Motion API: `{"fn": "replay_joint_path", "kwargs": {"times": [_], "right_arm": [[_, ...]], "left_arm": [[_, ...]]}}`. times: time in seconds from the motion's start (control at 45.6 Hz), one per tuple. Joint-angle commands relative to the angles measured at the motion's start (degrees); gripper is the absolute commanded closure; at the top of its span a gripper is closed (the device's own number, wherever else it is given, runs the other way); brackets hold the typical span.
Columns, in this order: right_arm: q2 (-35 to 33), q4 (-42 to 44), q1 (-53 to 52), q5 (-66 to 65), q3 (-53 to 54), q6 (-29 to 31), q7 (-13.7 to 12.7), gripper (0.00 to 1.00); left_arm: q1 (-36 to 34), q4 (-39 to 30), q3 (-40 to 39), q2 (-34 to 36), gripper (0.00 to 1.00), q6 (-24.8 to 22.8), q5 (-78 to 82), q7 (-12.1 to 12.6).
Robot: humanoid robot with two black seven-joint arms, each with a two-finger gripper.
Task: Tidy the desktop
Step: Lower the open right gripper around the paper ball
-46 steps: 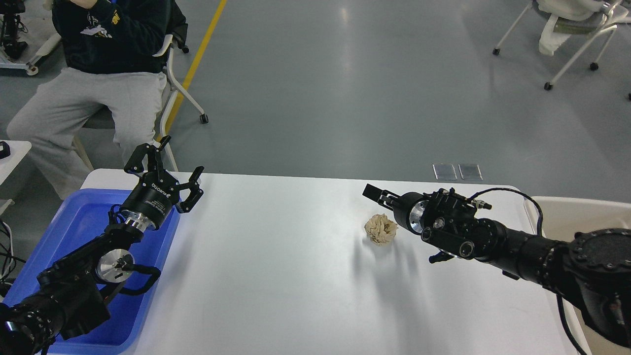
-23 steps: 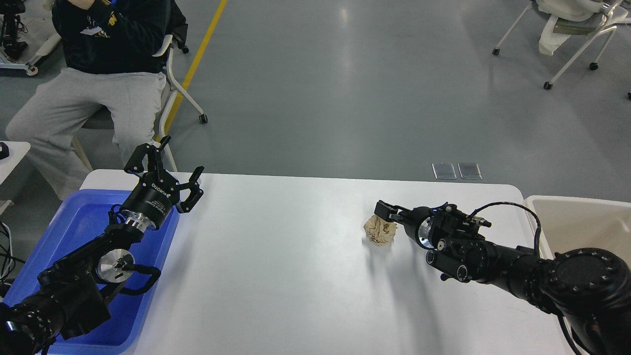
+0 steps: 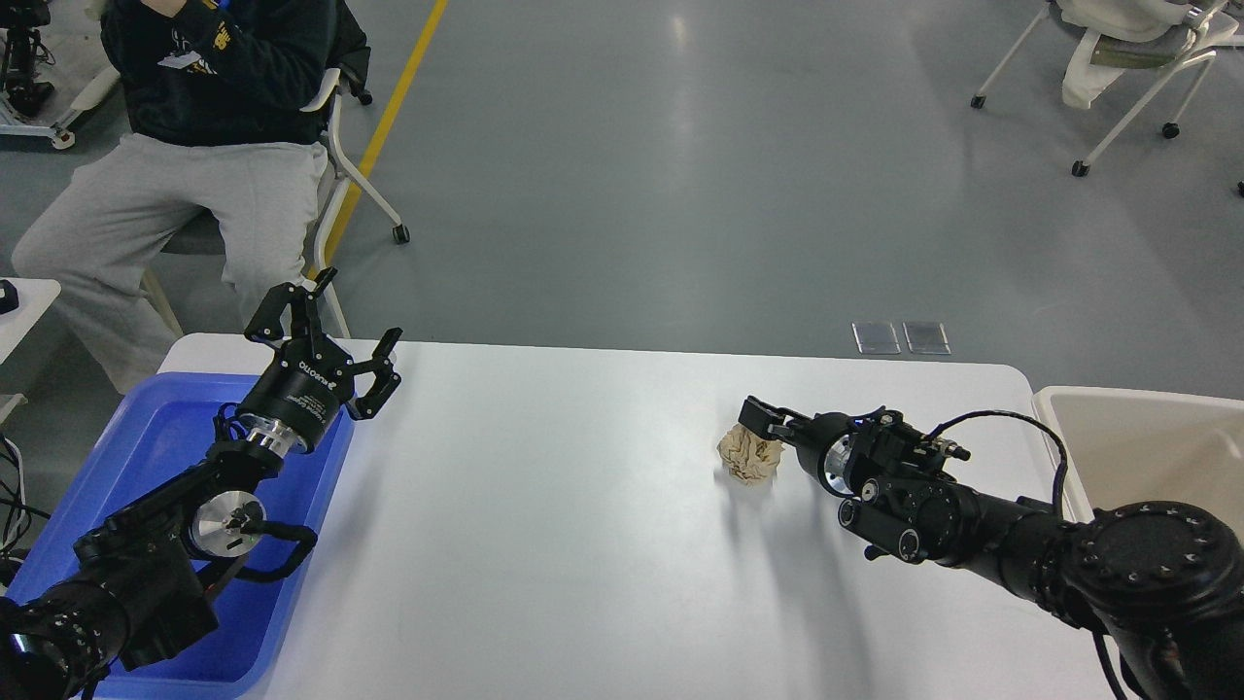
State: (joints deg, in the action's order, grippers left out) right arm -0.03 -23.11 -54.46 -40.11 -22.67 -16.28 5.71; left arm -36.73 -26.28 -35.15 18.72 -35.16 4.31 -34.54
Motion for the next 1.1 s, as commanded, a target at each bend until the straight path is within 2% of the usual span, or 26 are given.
{"fn": "replay_joint_path", "kwargs": {"times": [0.0, 1.074], "right_arm": [[0.0, -0.9, 0.1, 0.1, 2.5, -0.2, 0.1, 0.0], [0.0, -4.0, 1.9, 0.0, 4.0, -0.2, 0.4, 0.0]], "left_arm": [[0.0, 0.0, 0.0, 0.0, 0.0, 0.0, 0.0, 0.0], [0.0, 0.0, 0.0, 0.0, 0.0, 0.0, 0.0, 0.0]]}}
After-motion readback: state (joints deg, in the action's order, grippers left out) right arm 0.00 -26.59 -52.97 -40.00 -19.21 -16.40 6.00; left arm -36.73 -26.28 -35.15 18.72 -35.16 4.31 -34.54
